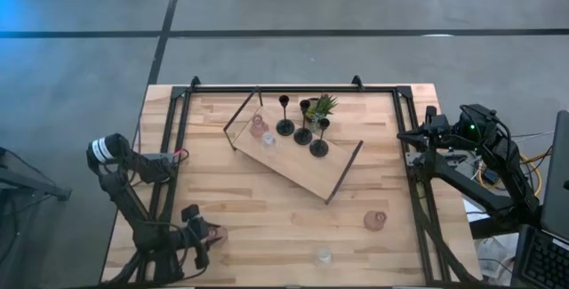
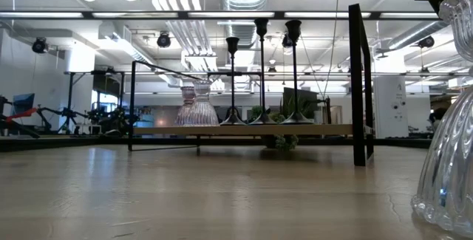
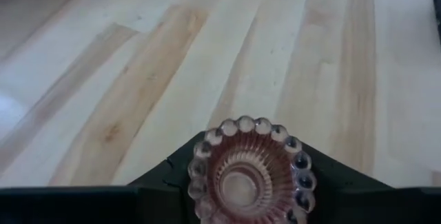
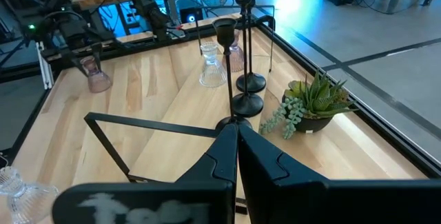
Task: Pick & Place candle stick holders
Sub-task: Put the left pink glass candle holder on the shelf
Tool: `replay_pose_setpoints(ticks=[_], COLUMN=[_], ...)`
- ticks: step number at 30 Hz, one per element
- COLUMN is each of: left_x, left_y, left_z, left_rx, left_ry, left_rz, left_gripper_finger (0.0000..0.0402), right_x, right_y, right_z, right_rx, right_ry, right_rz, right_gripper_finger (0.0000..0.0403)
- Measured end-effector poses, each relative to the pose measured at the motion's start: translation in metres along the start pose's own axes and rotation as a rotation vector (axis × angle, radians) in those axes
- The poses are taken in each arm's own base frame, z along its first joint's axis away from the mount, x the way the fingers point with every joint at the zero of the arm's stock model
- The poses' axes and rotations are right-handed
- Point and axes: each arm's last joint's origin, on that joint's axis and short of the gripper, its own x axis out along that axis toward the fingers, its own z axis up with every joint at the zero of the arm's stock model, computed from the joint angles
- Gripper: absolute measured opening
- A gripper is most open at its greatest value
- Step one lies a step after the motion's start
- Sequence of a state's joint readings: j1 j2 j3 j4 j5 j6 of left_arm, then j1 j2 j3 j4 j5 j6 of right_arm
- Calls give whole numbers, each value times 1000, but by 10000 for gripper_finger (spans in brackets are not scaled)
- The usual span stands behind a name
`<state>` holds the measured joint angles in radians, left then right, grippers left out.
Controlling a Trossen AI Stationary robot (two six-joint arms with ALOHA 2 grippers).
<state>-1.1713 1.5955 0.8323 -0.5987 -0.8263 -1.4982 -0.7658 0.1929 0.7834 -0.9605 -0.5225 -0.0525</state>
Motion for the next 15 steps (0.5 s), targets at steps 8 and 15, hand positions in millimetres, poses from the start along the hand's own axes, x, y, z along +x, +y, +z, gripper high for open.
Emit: replay_pose_setpoints(ticks=[8,15], left_x=[7,28], left_y=[11,19], left_z=[-1,22], left_rx=[-19,-75], left_ry=[-108,-261], left_rz=[41,146], left_gripper_finger=[154,154], right_x=[0,0], right_y=[0,0], right_z=[0,0], right_rx=[0,0], right_ry=[0,0], right_rz=[0,0], right_gripper_finger=[8,8])
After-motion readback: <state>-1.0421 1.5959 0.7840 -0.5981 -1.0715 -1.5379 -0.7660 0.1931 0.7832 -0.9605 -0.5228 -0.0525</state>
